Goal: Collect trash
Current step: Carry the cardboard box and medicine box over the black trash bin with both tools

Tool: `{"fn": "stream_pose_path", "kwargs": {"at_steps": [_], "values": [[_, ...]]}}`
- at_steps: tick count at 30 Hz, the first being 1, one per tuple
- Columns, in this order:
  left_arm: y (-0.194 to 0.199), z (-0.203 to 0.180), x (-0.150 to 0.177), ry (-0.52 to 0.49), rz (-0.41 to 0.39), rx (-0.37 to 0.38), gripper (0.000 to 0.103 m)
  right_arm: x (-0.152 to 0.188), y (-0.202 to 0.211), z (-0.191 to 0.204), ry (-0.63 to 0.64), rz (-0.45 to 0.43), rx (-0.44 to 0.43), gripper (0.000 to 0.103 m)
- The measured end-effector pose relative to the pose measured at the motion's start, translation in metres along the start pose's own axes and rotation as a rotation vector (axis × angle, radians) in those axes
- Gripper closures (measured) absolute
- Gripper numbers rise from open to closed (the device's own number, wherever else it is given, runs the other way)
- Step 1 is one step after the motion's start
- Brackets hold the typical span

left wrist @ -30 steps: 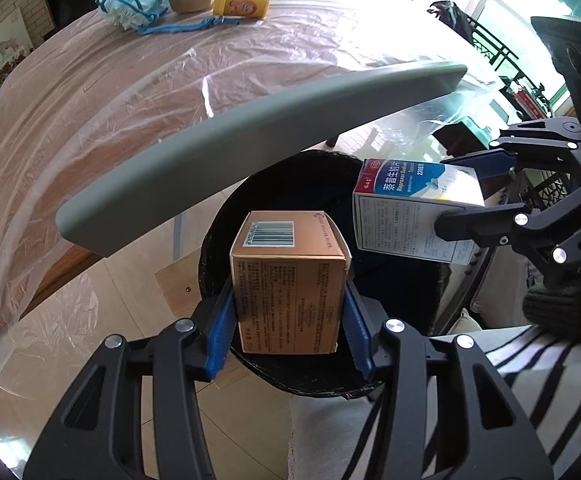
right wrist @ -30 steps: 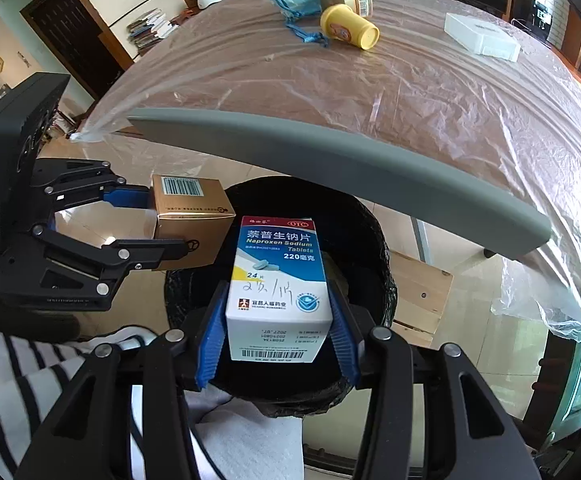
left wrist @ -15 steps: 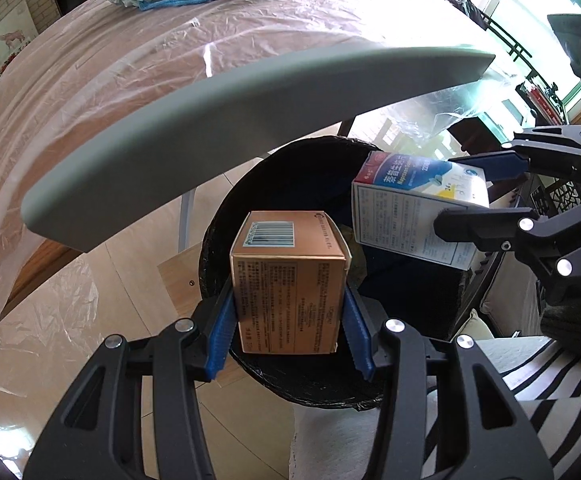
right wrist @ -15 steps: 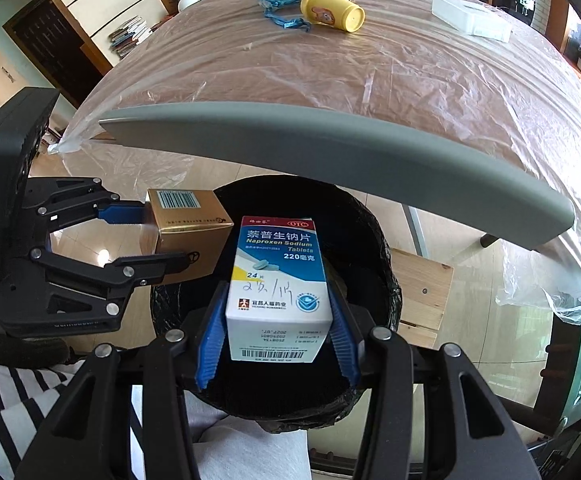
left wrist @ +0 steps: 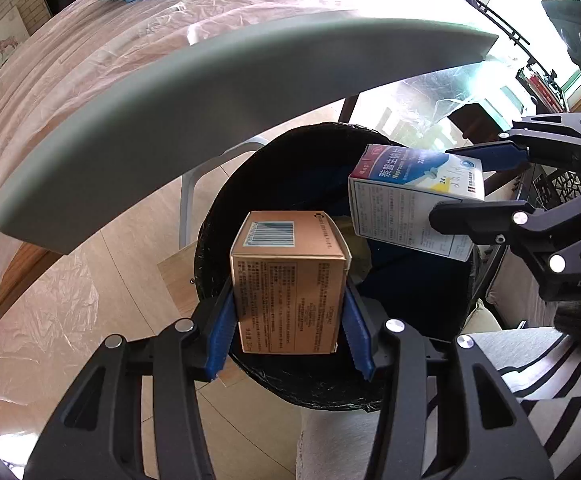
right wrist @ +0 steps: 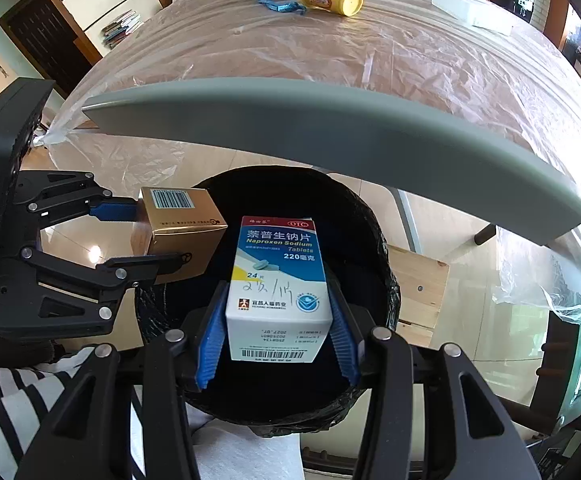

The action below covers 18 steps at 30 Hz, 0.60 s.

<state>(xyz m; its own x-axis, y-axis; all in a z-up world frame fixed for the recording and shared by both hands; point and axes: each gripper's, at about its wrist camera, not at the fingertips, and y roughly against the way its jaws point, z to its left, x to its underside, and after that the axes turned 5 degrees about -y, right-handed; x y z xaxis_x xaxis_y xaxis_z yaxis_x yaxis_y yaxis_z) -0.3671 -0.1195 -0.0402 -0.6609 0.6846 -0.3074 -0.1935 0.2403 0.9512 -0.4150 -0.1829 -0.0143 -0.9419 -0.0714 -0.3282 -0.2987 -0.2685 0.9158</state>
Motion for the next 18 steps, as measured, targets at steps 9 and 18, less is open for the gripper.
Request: {"fn": "stream_pose_path", "kwargs": {"at_steps": [9,18], "values": [[-0.011,-0.008,0.0,-0.021,0.008,-0.013,0.054,0.001,-0.009,0.001,0.014,0.019,0.023,0.057],[-0.016,-0.013,0.0,-0.03,0.014,-0.017,0.054,0.002,-0.015,0.001,0.016,0.032,0.038,0.057]]}}
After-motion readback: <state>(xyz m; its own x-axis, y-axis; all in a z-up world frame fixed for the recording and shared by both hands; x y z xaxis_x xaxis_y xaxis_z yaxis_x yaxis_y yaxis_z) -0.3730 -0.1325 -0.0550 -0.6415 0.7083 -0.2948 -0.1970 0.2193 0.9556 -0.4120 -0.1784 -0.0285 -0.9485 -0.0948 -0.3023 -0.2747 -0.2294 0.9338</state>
